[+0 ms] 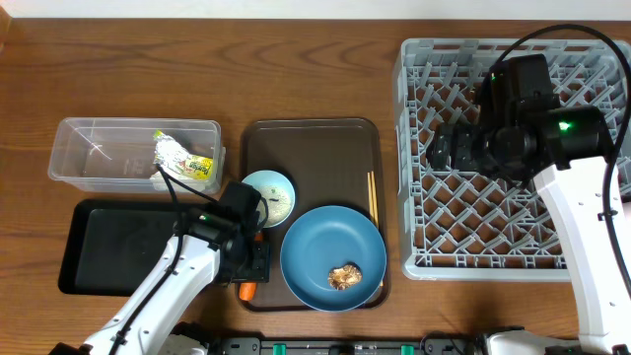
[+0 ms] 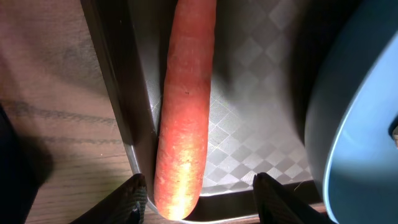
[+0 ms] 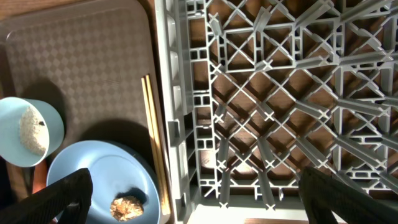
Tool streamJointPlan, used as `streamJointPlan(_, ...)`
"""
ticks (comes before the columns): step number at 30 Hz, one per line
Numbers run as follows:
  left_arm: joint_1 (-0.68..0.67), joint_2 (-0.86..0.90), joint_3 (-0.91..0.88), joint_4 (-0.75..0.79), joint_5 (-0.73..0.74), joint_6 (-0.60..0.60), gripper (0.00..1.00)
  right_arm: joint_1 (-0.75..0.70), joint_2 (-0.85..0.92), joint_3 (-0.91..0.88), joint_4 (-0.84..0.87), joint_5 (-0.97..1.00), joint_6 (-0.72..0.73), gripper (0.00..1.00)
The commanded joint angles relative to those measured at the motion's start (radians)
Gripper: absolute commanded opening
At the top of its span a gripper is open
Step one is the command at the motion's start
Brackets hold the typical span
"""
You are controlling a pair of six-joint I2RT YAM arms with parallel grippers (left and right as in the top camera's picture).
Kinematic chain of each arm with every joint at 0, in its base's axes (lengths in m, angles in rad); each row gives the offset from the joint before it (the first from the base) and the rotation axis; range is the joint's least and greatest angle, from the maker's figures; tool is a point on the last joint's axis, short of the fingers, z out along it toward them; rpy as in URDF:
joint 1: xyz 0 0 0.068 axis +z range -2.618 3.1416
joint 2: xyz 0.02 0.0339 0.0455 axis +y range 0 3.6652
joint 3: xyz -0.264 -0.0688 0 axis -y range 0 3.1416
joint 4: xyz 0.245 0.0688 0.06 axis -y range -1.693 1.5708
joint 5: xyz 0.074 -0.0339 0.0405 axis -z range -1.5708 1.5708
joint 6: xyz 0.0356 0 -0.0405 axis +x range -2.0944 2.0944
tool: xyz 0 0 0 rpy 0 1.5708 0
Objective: Sort waste into correct bins and load items into the dishwasher rack
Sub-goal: 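Close the left gripper on the carrot and lift it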
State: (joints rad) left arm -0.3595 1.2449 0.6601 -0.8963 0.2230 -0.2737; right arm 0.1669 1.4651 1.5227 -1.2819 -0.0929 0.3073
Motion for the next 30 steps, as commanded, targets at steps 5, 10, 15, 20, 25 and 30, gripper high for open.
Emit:
streamJointPlan(5,-0.004,0.01,-0.002,0.039,0.041,-0.054,0.56,0.007,-0.002,-0.001,0.007,0.002,0.037,0.99)
streamJointPlan(10,-0.005,0.038,-0.002,0.09,0.065,-0.107,0.56,0.007,-0.002,-0.001,0.014,-0.001,0.037,0.99)
streamJointPlan(15,-0.005,0.099,-0.003,0.095,0.038,-0.179,0.56,0.007,-0.002,-0.001,0.014,-0.001,0.037,0.99)
streamJointPlan(20,-0.005,0.179,-0.004,0.114,0.039,-0.214,0.56,0.006,-0.002,-0.001,0.014,-0.001,0.036,0.99)
streamJointPlan(25,-0.005,0.235,-0.004,0.121,0.08,-0.219,0.56,0.006,-0.002,-0.001,0.015,-0.001,0.036,0.99)
streamJointPlan(30,-0.005,0.237,-0.003,0.133,0.072,-0.218,0.56,0.006,-0.002,-0.001,0.022,-0.001,0.036,0.99)
